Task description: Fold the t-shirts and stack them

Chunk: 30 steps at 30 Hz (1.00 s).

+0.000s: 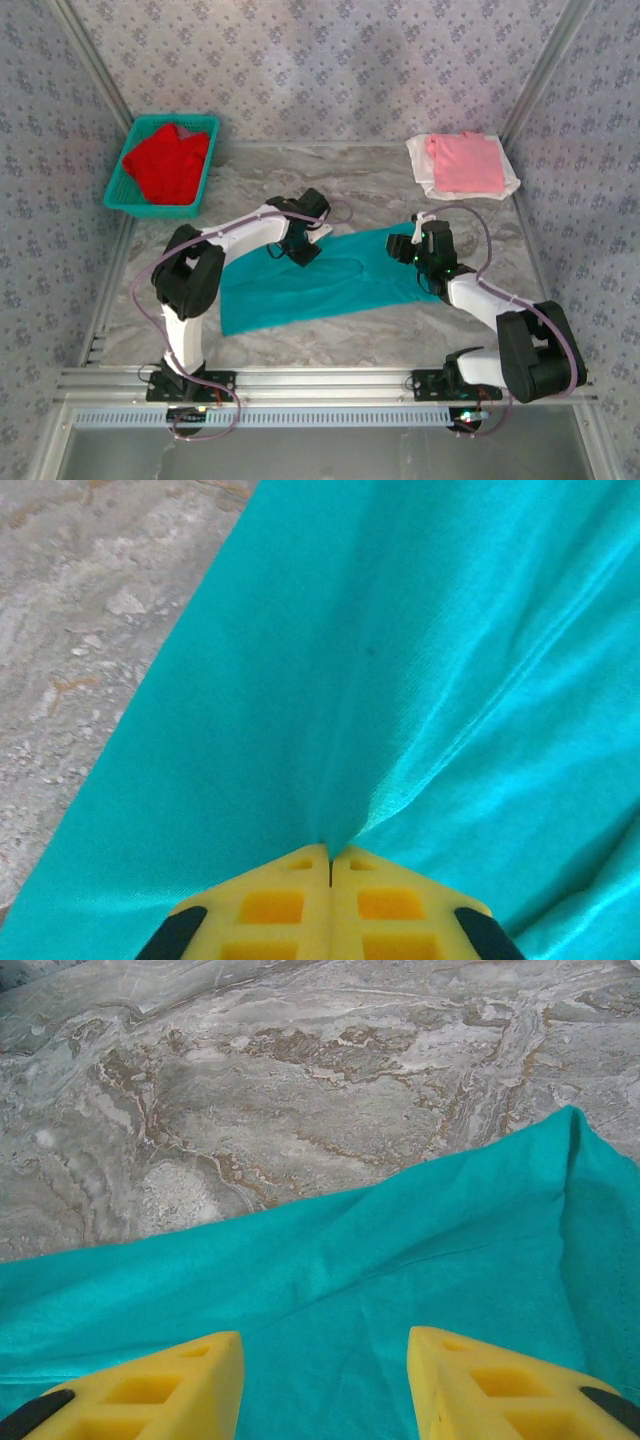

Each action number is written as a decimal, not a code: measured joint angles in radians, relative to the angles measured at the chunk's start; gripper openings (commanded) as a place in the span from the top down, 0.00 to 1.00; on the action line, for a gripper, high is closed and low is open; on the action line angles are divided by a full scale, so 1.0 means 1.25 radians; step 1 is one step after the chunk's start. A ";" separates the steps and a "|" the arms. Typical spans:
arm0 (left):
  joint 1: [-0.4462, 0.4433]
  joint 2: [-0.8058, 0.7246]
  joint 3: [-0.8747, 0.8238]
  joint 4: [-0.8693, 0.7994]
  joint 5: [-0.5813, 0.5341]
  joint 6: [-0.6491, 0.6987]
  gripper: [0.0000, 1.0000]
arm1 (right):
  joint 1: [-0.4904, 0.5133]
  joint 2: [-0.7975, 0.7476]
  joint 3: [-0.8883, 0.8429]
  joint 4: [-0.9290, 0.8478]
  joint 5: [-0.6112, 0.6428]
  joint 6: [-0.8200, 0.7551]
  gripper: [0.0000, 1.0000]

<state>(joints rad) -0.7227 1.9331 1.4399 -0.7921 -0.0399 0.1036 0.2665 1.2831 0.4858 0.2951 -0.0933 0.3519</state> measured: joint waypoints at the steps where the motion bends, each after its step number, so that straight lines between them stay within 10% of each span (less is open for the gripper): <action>1: -0.003 -0.002 -0.006 -0.002 0.005 0.004 0.87 | 0.000 0.000 0.000 0.000 0.000 0.000 0.50; 11: 0.005 -0.052 -0.052 0.008 0.073 0.043 0.56 | 0.000 0.004 0.001 -0.009 0.003 0.000 0.51; 16: 0.118 -0.138 -0.121 0.136 0.153 -0.026 0.57 | -0.022 0.018 0.014 -0.026 -0.013 0.002 0.58; 21: 0.222 -0.152 -0.208 0.234 0.172 -0.124 0.60 | -0.037 0.078 0.088 -0.088 -0.031 0.034 0.87; 30: 0.316 -0.219 -0.410 0.280 0.169 -0.284 0.62 | -0.005 0.209 0.207 -0.223 -0.013 0.067 0.91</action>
<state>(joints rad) -0.3271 1.6596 0.9272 -0.4427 0.1719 -0.2520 0.2607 1.5440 0.7441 0.0158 -0.1089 0.4351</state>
